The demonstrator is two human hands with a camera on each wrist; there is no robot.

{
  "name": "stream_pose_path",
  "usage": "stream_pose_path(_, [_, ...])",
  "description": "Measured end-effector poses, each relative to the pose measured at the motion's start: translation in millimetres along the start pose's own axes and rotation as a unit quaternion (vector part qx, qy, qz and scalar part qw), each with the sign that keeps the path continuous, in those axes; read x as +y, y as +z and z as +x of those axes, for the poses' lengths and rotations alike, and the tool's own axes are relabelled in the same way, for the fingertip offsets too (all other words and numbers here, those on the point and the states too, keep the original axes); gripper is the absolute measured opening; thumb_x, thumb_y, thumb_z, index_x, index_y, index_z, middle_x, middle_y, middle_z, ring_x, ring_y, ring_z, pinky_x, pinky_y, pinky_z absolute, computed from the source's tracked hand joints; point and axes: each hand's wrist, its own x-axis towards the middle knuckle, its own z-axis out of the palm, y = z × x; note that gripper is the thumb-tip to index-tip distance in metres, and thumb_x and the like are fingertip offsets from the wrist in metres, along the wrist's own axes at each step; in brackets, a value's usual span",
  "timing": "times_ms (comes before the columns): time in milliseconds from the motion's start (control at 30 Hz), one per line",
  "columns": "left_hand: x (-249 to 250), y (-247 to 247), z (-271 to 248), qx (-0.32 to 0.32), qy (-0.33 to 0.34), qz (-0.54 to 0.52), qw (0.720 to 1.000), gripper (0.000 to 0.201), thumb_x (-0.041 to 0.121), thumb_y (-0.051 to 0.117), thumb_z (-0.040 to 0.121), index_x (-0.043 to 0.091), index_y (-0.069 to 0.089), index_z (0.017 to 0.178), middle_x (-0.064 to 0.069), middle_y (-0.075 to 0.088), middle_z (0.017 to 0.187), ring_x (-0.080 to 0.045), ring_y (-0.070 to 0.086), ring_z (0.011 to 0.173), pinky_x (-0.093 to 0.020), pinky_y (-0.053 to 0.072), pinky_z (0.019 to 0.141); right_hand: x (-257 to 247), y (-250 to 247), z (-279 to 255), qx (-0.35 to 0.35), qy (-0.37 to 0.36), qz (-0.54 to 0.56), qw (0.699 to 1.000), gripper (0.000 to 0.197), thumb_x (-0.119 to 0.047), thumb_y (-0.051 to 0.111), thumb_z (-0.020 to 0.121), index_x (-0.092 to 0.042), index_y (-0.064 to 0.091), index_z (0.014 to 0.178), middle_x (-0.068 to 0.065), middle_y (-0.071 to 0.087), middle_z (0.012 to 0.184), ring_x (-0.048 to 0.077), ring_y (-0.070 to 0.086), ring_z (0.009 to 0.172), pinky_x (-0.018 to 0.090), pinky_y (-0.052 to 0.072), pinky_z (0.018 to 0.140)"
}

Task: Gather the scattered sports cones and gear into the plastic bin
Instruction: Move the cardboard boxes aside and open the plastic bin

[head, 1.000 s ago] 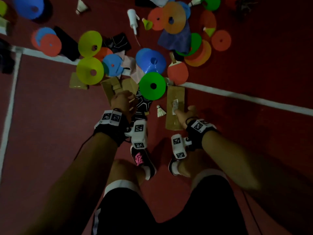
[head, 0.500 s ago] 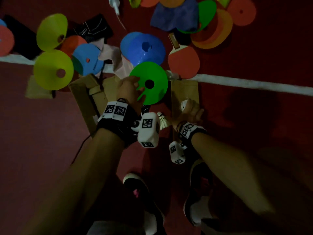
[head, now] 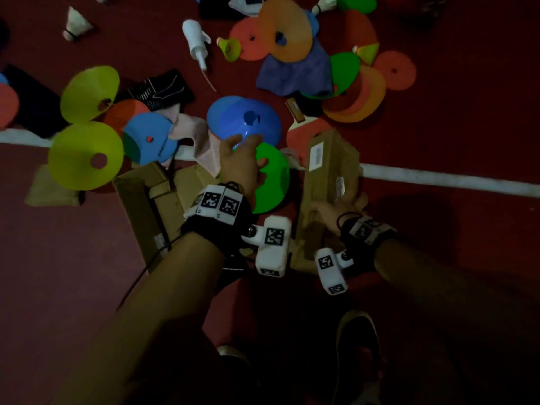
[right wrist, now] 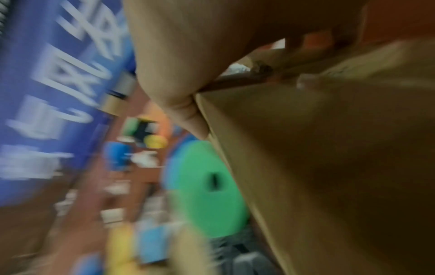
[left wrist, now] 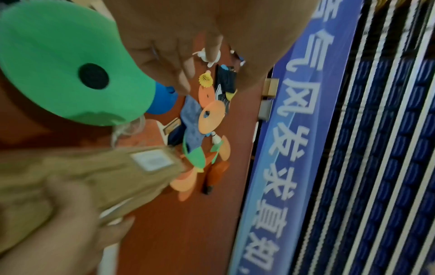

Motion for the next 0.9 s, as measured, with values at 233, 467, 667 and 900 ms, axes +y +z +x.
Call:
stream_pose_path(233, [20.9, -8.6, 1.8, -0.034, 0.014, 0.096, 0.995, 0.061, 0.049, 0.071, 0.079, 0.031, 0.043, 0.13, 0.0, 0.057, 0.113, -0.016, 0.061, 0.092, -0.037, 0.053, 0.079, -58.1, -23.4, -32.8, -0.049, -0.205, 0.238, 0.948, 0.129, -0.053, 0.083, 0.052, -0.044, -0.002, 0.149, -0.002, 0.033, 0.149, 0.024, 0.036, 0.135, 0.046, 0.039, 0.106])
stream_pose_path(467, [9.8, -26.4, -4.4, 0.021, 0.254, 0.171, 0.952, 0.108, 0.03, 0.09, 0.054, 0.024, 0.028, 0.141, 0.001, 0.06, 0.122, -0.014, 0.065, 0.102, -0.028, 0.058, 0.075, -102.1, 20.4, -66.0, 0.02, -0.465, 0.075, 0.882, 0.104, -0.044, 0.061, 0.063, -0.034, 0.01, 0.152, -0.005, 0.009, 0.159, 0.025, 0.02, 0.143, 0.042, 0.034, 0.111])
stream_pose_path(667, [55.3, -92.7, -23.4, 0.166, 0.336, 0.124, 0.919, 0.073, 0.015, 0.078, 0.067, 0.021, 0.043, 0.132, 0.001, 0.067, 0.11, -0.006, 0.069, 0.084, -0.022, 0.058, 0.068, -138.1, 54.7, -88.9, -0.129, -0.531, 0.187, 0.817, 0.083, -0.06, 0.045, 0.082, -0.029, 0.015, 0.152, -0.001, 0.011, 0.16, 0.014, 0.016, 0.146, 0.029, 0.02, 0.115])
stream_pose_path(900, [59.3, -189.3, -44.9, 0.333, 0.302, 0.125, 0.884, 0.087, 0.02, 0.077, 0.063, 0.025, 0.035, 0.139, 0.007, 0.062, 0.115, -0.007, 0.066, 0.096, -0.033, 0.058, 0.081, -149.9, 178.8, -68.3, -0.316, -0.397, -0.057, 0.86, 0.009, -0.023, 0.048, 0.097, -0.015, 0.052, 0.097, -0.002, 0.056, 0.078, 0.015, 0.052, 0.076, 0.026, 0.042, 0.068])
